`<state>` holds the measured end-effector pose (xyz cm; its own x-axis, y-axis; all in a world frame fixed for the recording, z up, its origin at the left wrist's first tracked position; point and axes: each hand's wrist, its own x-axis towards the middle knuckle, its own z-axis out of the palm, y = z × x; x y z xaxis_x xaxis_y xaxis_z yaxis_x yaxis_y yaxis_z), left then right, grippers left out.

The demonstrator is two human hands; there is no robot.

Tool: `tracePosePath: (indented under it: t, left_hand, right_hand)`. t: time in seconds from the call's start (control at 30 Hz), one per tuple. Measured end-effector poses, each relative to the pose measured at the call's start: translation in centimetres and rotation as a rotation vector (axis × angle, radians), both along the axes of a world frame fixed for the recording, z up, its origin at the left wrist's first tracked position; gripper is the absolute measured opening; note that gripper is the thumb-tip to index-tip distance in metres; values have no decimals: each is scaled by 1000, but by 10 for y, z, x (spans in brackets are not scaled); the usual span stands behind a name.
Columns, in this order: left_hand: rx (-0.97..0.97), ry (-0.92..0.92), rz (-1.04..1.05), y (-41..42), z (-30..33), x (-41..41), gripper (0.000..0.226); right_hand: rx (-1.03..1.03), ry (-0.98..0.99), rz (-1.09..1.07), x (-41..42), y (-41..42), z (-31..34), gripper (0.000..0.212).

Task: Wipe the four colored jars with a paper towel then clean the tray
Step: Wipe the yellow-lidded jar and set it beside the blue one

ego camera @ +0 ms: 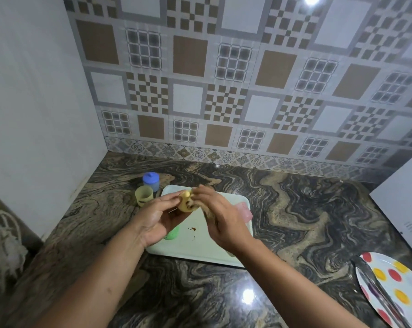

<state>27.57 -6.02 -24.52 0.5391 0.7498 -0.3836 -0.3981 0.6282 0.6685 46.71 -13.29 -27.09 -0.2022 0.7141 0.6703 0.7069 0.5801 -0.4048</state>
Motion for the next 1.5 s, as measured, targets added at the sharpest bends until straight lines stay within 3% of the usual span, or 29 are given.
tracePosePath:
  t: [0.07, 0.17, 0.2, 0.33, 0.47, 0.53, 0.6, 0.67, 0.73, 0.8, 0.87, 0.93, 1.03, 1.23, 1.5]
  left_hand:
    - [55, 60, -54, 2, 1, -1, 30]
    - [72, 115, -86, 1, -3, -7, 32]
    - [77, 126, -79, 1, -4, -8, 33]
    - [149, 132, -76, 2, -1, -7, 33]
    - [203, 137, -48, -2, 0, -8, 32]
    - [274, 265, 3, -2, -1, -6, 32]
    - [301, 353, 43, -3, -3, 1, 30]
    - [327, 382, 88, -7, -3, 9, 22]
    - [387, 438, 151, -10, -4, 15, 16]
    - [407, 499, 208, -13, -8, 15, 14]
    - [388, 536, 251, -11, -15, 13, 15]
    - [351, 538, 279, -9, -19, 12, 15]
    - [293, 487, 304, -11, -21, 18, 12]
    - [259, 427, 340, -18, -20, 28, 13]
    - [461, 584, 427, -26, -28, 32, 17]
  right_hand:
    - [-70, 18, -39, 1, 3, -12, 33]
    - [-316, 355, -250, 4, 12, -12, 23]
    - [-287, 383, -264, 1, 12, -9, 24]
    - [-125, 121, -96, -11, 1, -8, 36]
    - [-609, 371, -364, 1, 12, -2, 20]
    - [-520, 301, -486, 3, 14, 3, 19]
    - [-296, 311, -386, -10, 9, 17, 24]
    - [-177, 176, -216, -21, 6, 17, 33]
    - [-242, 56, -246, -20, 11, 2, 32]
    - [-493, 99, -419, -11, 18, 0, 20]
    - [-570, 111, -530, -5, 19, 2, 15]
    - [-514, 196, -565, -7, 16, 10, 16]
    - [-370, 298, -447, -17, 13, 19, 21]
    - [-208, 1, -329, -19, 16, -3, 27]
    - [-181, -195, -353, -12, 20, -14, 27]
